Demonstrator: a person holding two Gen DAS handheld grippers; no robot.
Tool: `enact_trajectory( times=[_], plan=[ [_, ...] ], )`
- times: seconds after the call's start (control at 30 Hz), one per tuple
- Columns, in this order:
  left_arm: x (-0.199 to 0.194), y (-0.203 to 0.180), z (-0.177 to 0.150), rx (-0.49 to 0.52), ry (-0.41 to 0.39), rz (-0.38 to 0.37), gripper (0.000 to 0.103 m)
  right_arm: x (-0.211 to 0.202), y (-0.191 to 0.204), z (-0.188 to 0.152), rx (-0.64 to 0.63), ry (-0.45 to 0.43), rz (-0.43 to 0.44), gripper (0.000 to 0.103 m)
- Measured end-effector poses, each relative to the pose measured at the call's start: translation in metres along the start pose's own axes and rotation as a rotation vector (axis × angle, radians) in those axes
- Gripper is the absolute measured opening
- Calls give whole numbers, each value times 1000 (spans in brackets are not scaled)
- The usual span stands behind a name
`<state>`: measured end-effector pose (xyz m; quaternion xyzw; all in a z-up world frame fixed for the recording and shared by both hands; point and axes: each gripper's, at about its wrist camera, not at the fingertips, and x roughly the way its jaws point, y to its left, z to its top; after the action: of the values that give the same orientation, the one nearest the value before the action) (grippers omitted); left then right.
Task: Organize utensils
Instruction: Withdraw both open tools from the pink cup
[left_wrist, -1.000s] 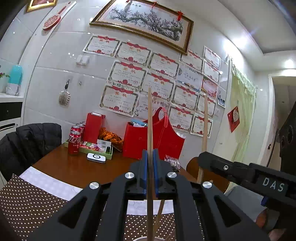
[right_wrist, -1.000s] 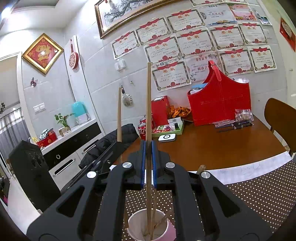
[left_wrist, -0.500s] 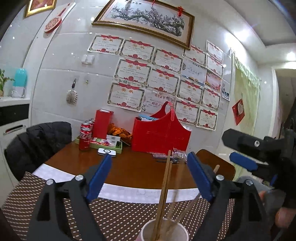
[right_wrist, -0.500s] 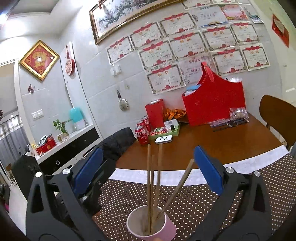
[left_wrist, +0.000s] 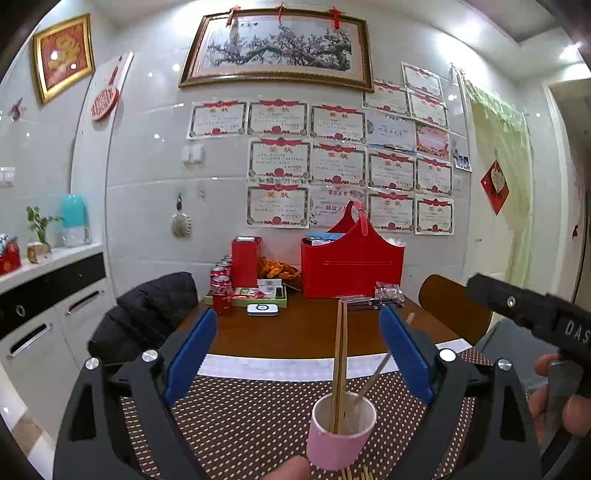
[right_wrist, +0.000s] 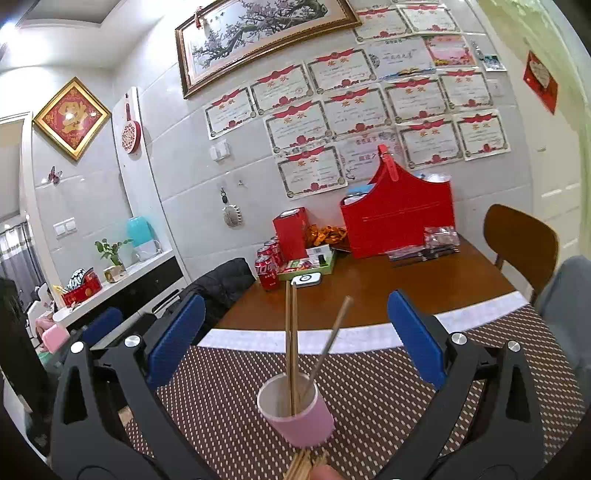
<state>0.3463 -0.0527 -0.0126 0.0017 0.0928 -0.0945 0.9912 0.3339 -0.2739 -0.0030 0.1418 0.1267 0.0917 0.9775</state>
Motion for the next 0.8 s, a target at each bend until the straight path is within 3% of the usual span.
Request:
enact_trajectory(
  times=[0.43,0.8],
  plan=[
    [-87,-6,18,41,42,46,88,-94,13,-11,-56,9,-109,97],
    [-126,-1,-1,28,91,44,88,-138,36,-37,-112,25,-180,97]
  ],
)
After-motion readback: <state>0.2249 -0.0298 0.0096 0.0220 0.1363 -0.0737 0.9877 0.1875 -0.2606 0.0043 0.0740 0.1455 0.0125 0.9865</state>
